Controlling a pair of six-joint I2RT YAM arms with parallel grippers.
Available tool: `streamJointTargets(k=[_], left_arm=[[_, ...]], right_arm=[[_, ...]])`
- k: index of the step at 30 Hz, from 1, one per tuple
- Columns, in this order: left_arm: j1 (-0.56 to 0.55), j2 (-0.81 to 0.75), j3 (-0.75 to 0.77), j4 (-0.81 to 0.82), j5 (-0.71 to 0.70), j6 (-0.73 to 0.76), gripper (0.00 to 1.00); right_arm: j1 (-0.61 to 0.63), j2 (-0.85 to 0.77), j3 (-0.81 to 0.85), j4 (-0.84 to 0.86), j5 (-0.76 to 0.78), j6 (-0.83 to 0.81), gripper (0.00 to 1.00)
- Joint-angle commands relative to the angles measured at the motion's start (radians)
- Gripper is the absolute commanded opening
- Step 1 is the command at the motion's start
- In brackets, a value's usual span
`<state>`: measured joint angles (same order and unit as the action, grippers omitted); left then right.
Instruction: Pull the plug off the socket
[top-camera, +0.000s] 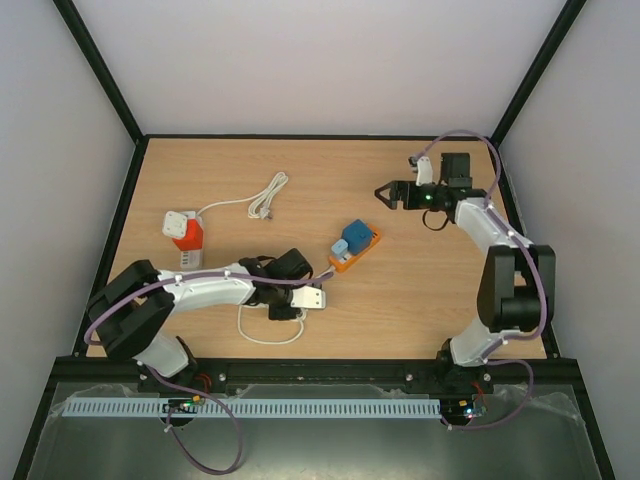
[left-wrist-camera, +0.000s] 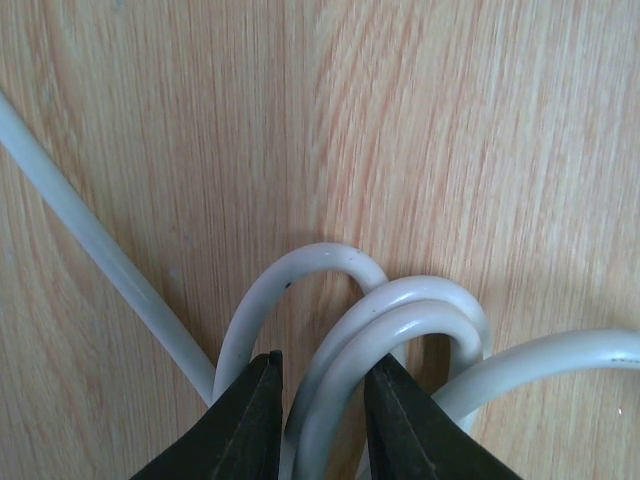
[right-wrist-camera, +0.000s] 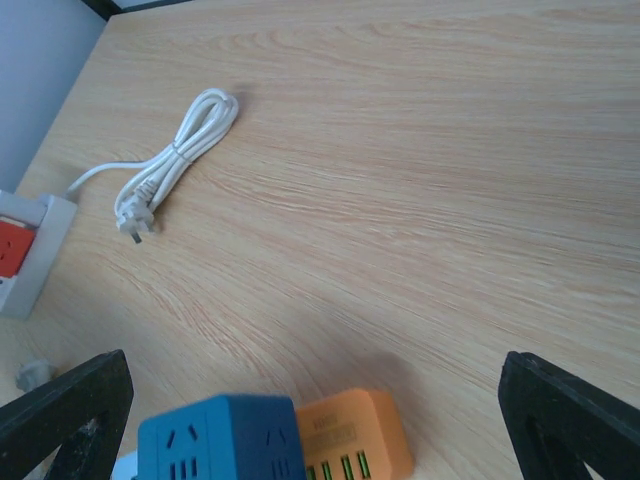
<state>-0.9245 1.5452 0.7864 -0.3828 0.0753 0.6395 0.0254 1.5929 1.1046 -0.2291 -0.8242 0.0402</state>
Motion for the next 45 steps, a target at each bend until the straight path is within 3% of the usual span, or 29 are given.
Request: streamJointTargets(k=[1, 9, 20, 29, 39, 42, 45], left_arm=[[0.022, -0.038, -0.040, -0.075, 0.004, 0.014, 0.28], [0.048, -0.067, -0.078, -0.078, 0.005, 0.017, 0.29], [0.063, -0.101, -0.102, -0.084, -0.008, 0.004, 0.31], [0.105, -0.139, -0.121, -0.097, -0.004, 0.001, 0.32], [0.243, -0.193, -0.149, -0.104, 0.029, 0.000, 0.32], [0.296, -0.204, -0.154, -0.105, 0.041, -0.002, 0.35], [0.352, -0.210, -0.154, -0.111, 0.058, -0.002, 0.44]], right_arm=[[0.045, 0.095, 0.093, 0.035, -0.054, 0.074, 0.98], [0.127, 0.292, 0.200, 0.022, -0.099, 0.111, 0.98], [0.143, 0.466, 0.269, 0.053, -0.198, 0.212, 0.98], [0.145, 0.491, 0.188, 0.048, -0.310, 0.259, 0.98], [0.145, 0.417, 0.041, 0.049, -0.355, 0.247, 0.98], [0.145, 0.393, -0.012, 0.064, -0.365, 0.253, 0.98], [0.145, 0.370, -0.053, 0.081, -0.372, 0.254, 0.98]])
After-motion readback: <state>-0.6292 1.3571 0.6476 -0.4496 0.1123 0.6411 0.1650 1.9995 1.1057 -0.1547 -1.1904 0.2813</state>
